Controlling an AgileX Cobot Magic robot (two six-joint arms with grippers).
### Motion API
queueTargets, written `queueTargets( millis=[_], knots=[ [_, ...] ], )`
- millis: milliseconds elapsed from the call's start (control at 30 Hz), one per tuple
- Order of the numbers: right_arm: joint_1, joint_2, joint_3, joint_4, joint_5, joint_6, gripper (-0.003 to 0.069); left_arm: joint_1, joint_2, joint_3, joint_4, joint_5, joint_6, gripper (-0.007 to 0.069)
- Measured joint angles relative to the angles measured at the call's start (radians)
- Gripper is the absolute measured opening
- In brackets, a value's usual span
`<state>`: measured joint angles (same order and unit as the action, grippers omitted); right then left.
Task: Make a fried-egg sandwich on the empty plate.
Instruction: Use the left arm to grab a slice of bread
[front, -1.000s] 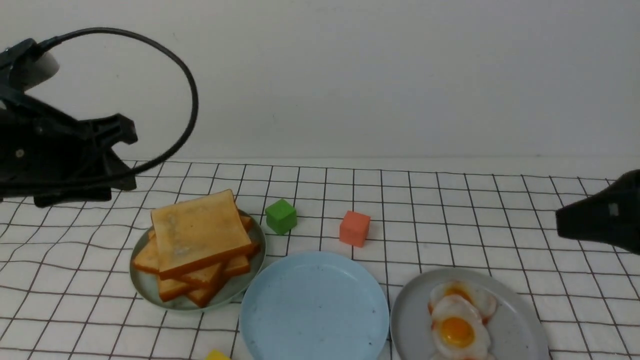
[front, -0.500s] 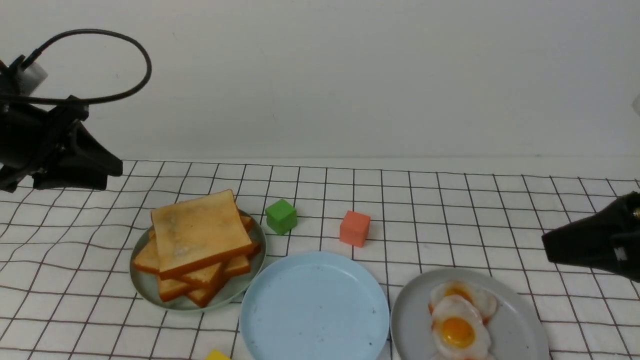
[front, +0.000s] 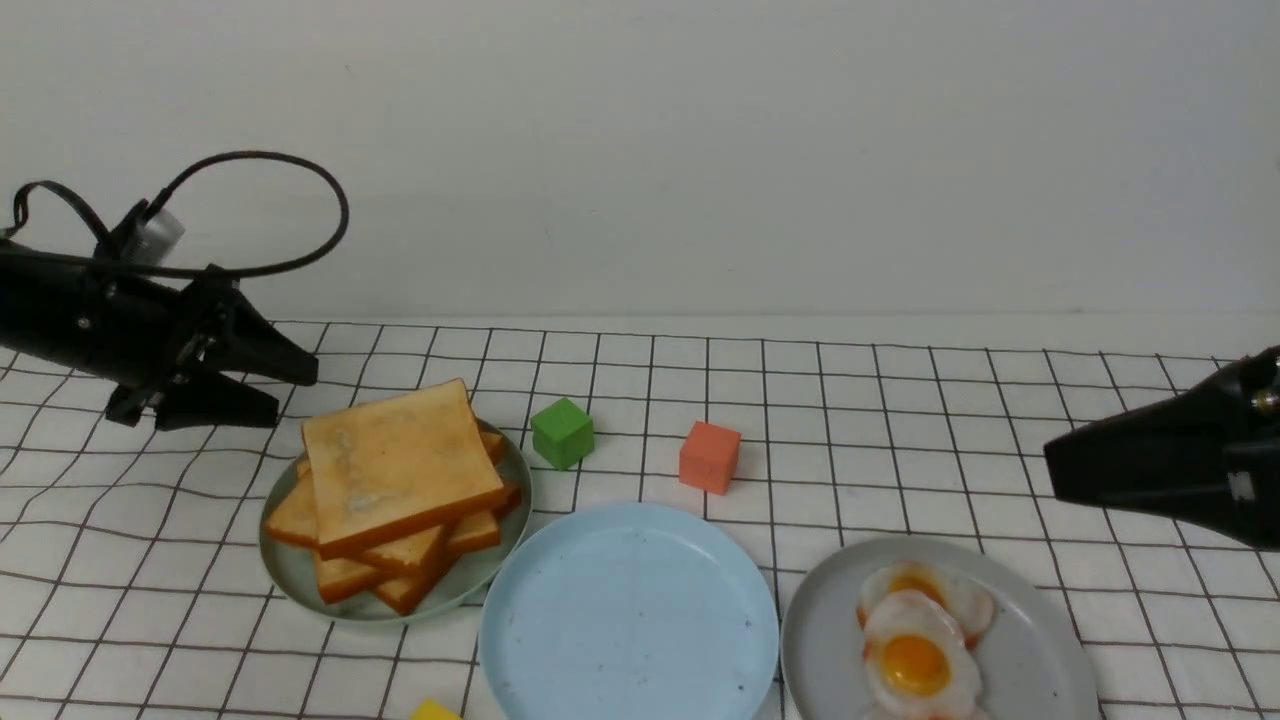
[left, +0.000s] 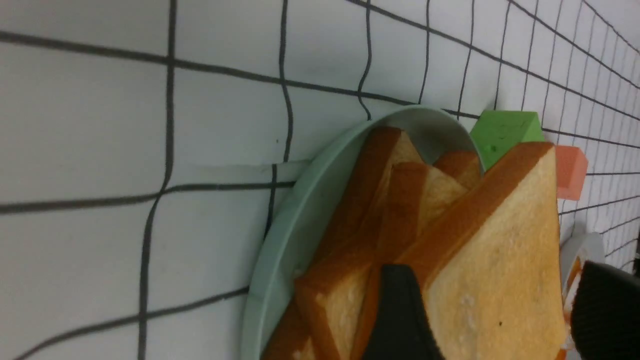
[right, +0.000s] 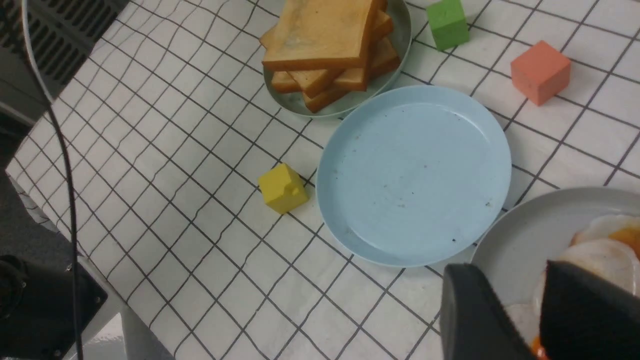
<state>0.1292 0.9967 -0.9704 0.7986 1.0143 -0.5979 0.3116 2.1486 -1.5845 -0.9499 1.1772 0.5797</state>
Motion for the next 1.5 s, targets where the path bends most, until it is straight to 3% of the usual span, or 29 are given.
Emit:
queueTargets(
  millis=[400, 733, 1067, 1500],
  knots=[
    [0.0, 0.0, 0.0, 0.017, -0.003, -0.007, 0.0241, 0.0, 0.069, 0.0, -0.072, 0.002, 0.031, 0.0451],
    [0.0, 0.0, 0.0, 0.017, -0.004, -0.007, 0.0241, 0.0, 0.069, -0.001, -0.058, 0.004, 0.048, 0.0298],
    [0.0, 0.0, 0.0, 0.014, -0.003, -0.008, 0.0241, 0.0, 0.069, -0.001, -0.055, 0.005, 0.02, 0.0346],
    [0.0, 0.0, 0.0, 0.009, -0.003, -0.008, 0.0241, 0.0, 0.069, -0.001, -0.054, 0.005, 0.02, 0.0332]
  ],
)
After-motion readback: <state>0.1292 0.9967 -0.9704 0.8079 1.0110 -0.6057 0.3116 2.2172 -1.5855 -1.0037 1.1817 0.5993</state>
